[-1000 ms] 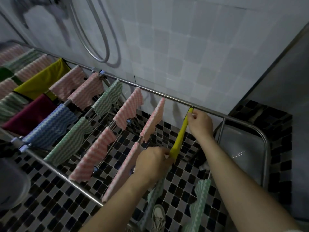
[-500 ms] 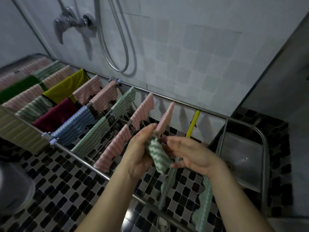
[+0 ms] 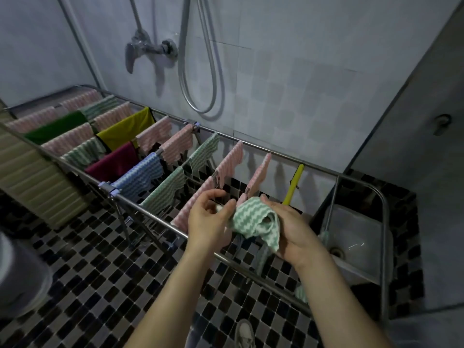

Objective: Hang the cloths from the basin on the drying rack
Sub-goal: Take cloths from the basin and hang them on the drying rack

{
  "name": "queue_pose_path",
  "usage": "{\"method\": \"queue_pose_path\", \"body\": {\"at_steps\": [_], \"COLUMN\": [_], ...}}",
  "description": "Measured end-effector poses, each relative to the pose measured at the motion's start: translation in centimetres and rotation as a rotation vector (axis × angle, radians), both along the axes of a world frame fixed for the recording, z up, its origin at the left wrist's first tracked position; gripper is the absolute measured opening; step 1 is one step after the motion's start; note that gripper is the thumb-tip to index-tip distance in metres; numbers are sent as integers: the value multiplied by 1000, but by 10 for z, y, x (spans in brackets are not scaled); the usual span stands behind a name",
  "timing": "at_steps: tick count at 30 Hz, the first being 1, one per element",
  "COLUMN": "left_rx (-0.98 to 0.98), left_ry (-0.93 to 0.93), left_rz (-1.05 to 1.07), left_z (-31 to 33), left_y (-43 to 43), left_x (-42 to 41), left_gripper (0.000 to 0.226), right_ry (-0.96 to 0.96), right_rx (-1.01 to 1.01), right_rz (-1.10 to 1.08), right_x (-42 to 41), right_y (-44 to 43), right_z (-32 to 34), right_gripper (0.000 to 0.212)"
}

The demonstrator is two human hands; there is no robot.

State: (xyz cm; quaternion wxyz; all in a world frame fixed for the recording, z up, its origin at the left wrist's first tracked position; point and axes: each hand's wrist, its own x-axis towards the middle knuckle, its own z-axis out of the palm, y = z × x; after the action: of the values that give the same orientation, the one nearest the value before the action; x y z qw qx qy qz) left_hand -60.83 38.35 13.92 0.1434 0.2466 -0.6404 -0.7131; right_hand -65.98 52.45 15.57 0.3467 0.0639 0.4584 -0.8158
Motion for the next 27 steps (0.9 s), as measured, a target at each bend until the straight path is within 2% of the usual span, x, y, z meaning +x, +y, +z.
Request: {"method": "queue_pose_path", "body": {"at_steps": [2,6,8,11,14,16,18,19,21,22,24,25,27], "left_rx": [-108,-219,-311,-344,-322,-263,-365,-463,-633,-653,-603,-542,-450], "left_ry": [99,196,196,252,264,215,143,97,27,14,11,16,16], "left_rz": [-45,-373,-358,-285,-346,-431,-492,-532,-595,-608,-600,-618,-669], "left_z": [6,18,15,15,21,27,30,31,34,36,40,43,44], "left_y": [-1,3,6,9,9,11,13,19,28,36,43,51,61], "left_x": [12,28,25,19,12,5,-6,-16,-31,-41,-54,-64,-77], "left_gripper": [13,25,31,13,9,10,16,20,23,22,23,24,28], "right_ry": [-22,-23,0,38,133,266,452,525,602,625,695,725,753], "right_rx": [23,35,31,64,271,486,694,721,620,567,502,510,591], "right_rz": [-40,-78,-75,-54,-38,17,116,160,299,379,460,429,340], "right_x": [5,12,13,12,8,2,-2,-9,-16,-20,-28,-37,-49], "right_y": [-2,-3,-4,-4,3,15,27,38,53,63,71,79,91], "right_z": [5,11,11,14,18,21,29,32,42,46,47,44,38], "right_gripper": [34,42,40,34,29,30,35,34,22,19,31,39,43]}}
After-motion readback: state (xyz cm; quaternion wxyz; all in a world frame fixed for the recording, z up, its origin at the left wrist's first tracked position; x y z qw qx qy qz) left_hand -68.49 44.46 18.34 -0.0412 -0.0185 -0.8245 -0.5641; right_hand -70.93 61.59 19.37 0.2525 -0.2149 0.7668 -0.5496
